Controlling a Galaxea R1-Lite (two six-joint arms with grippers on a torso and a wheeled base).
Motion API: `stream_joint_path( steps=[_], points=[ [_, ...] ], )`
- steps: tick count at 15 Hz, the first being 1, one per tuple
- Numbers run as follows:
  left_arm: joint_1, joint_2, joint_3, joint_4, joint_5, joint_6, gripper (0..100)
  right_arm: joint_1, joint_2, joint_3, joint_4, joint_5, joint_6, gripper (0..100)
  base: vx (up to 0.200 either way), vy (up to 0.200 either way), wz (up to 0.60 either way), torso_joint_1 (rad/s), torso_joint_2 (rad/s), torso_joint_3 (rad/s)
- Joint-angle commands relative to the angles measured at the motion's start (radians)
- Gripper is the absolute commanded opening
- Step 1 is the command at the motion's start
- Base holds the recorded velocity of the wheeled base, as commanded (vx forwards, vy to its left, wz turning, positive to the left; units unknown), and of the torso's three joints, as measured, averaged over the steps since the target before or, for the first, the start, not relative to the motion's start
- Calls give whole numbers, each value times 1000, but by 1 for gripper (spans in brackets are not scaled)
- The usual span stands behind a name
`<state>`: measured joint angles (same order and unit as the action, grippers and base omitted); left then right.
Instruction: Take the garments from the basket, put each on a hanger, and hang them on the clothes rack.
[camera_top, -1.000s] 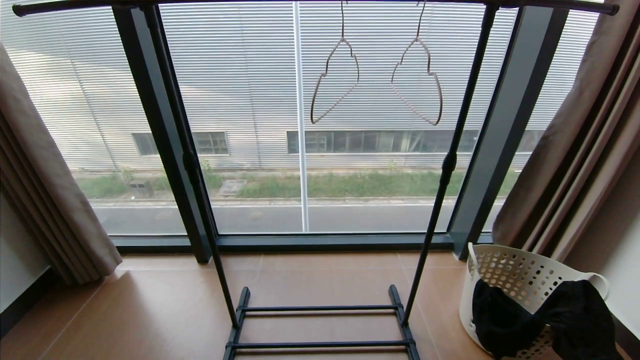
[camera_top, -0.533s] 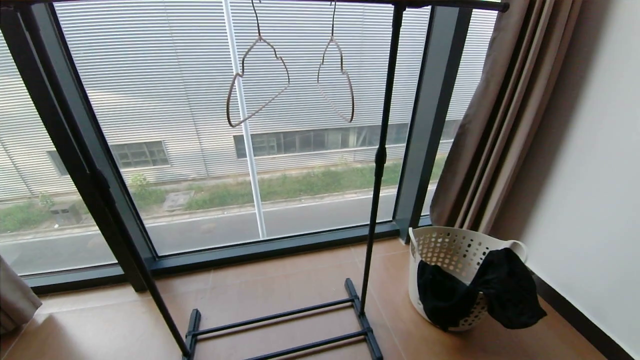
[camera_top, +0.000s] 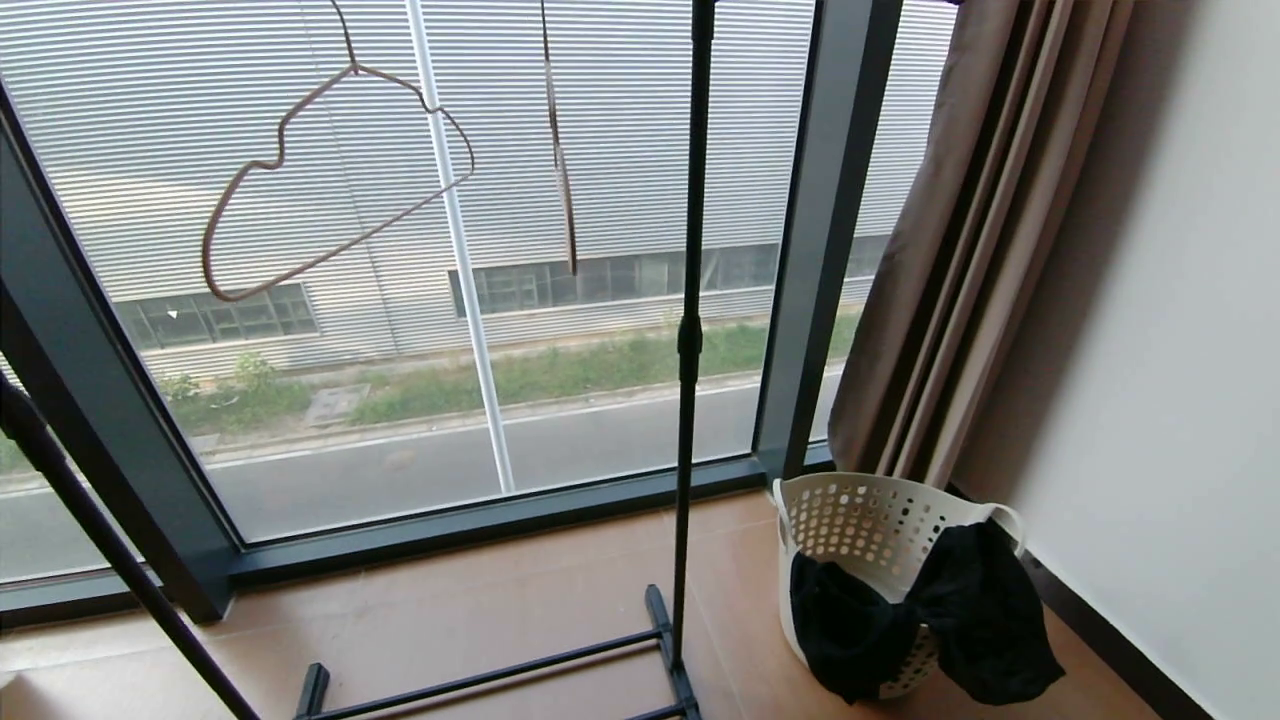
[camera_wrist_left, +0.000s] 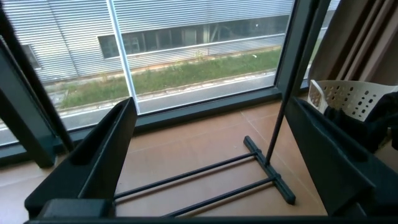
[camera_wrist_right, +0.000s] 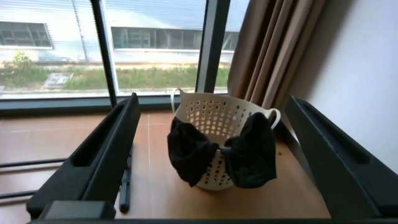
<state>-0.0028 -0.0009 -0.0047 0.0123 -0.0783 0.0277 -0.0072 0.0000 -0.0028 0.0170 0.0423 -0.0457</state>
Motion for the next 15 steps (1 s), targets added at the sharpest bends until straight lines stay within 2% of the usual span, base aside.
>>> stream_joint_path(
  steps=[1,4,10,14,15],
  points=[
    [0,1,0,0,0,0,100,0,0,0,-2,1,0,100,0,-200,0,12,12,2],
    [0,1,0,0,0,0,100,0,0,0,-2,1,0,100,-200,-200,0,4,5,5],
    [0,1,0,0,0,0,100,0,0,0,-2,1,0,100,0,-200,0,-1,3,6],
    [0,1,0,0,0,0,100,0,0,0,-2,1,0,100,200,-200,0,0,5,6],
    [0,1,0,0,0,0,100,0,0,-2,-2,1,0,100,0,0,0,0,0,0]
  ],
)
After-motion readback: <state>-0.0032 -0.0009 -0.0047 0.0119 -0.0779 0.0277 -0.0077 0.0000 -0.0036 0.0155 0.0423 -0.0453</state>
